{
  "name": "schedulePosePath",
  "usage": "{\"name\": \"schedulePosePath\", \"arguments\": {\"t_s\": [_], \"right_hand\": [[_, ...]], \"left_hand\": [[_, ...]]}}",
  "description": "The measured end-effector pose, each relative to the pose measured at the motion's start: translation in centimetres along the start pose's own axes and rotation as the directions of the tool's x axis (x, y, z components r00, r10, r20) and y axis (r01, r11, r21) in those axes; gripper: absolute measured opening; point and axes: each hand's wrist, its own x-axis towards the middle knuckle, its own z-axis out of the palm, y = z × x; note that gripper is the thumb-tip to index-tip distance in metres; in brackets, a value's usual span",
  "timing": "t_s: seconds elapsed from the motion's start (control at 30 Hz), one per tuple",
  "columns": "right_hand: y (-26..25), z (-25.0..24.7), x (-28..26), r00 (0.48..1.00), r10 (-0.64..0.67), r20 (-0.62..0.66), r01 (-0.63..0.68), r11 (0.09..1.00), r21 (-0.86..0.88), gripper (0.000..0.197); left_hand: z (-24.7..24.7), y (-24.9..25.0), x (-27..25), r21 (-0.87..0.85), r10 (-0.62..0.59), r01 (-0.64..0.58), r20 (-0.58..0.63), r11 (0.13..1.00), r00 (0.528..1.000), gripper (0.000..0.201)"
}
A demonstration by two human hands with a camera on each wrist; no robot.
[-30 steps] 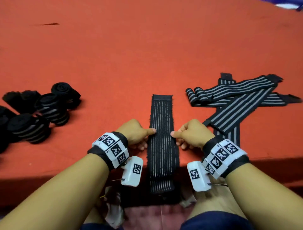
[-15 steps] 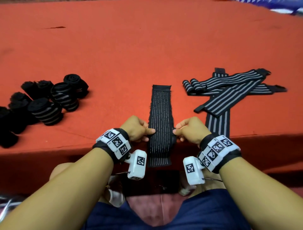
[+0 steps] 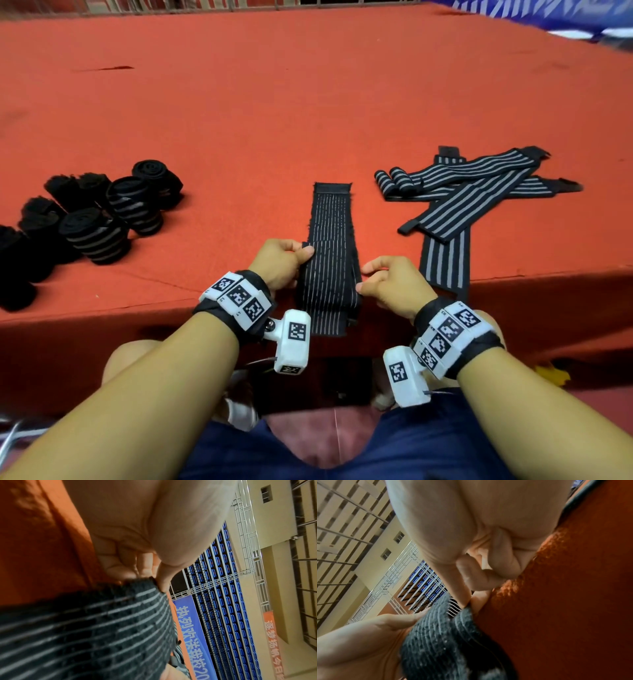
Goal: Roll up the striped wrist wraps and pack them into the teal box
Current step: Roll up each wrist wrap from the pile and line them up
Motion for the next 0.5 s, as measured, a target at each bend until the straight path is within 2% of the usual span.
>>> {"name": "schedulePosePath", "arguments": {"t_s": [0.2,0.5], "right_hand": [[0.9,0.6,-1.4,1.0,0.006,0.019,-0.008,0.994,0.11,0.032],[1.8,0.9,-2.2,0.999,-0.036,0.013,0.035,0.997,0.065,0.021]], "left_hand": [[1.0,-0.6,-0.4,-0.07,0.026,-0.03,-0.046,0.997,0.999,0.023],[1.4,-1.9,-0.8,-0.08,0.04,-0.044,-0.05,0.996,0.998,0.016]]}}
